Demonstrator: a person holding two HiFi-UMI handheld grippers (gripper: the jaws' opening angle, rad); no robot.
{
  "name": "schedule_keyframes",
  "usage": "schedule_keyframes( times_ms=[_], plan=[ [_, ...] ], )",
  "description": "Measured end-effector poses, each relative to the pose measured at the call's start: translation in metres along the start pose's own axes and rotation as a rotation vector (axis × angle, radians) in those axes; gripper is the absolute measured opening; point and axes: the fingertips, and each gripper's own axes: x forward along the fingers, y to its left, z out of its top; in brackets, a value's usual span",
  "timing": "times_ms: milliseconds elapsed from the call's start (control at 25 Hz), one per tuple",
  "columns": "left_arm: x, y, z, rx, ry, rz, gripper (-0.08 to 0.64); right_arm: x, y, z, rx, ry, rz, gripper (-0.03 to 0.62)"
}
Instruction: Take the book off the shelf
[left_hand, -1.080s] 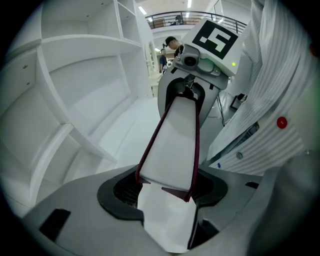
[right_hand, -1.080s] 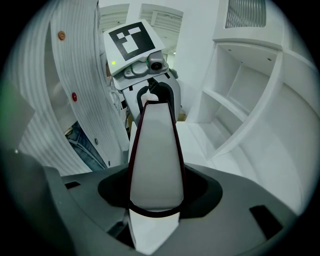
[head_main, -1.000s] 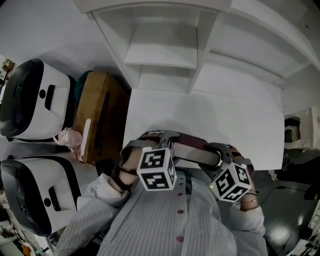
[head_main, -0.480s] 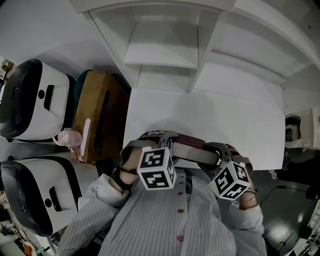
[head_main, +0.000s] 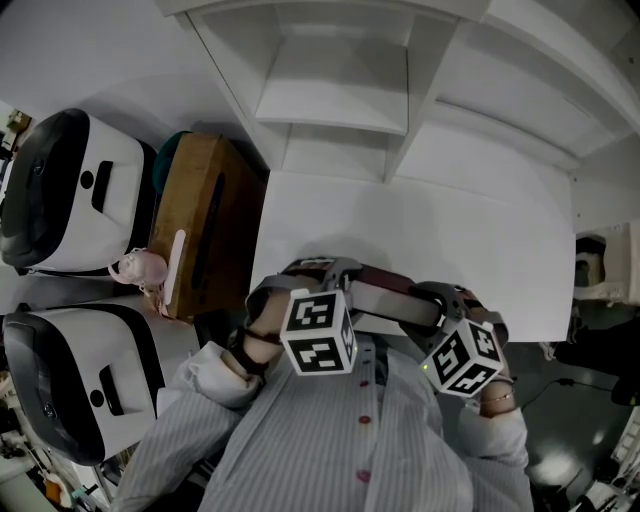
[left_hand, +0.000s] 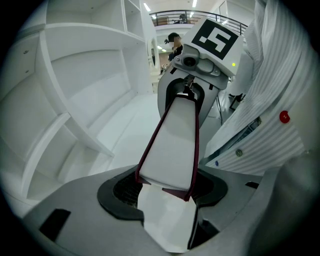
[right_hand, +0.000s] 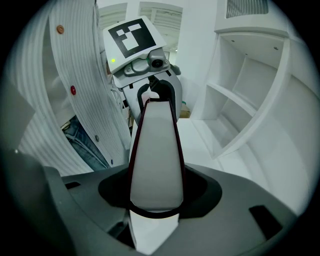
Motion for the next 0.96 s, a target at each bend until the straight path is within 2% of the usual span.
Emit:
schedule_keyframes(
  times_ms=[600, 960],
  plan=[
    [-0.005, 0.001, -0.001, 0.013, -0.007, 0.009, 0.27, 0.0, 0.001, 0.004, -0.001, -0.002, 0.011, 0.219],
    [-0.007, 0.012, 0.012, 0.057, -0.043, 0.019, 0.27, -0.01, -0.011, 0.003, 0.004, 0.005, -0.032, 0.219]
  ],
)
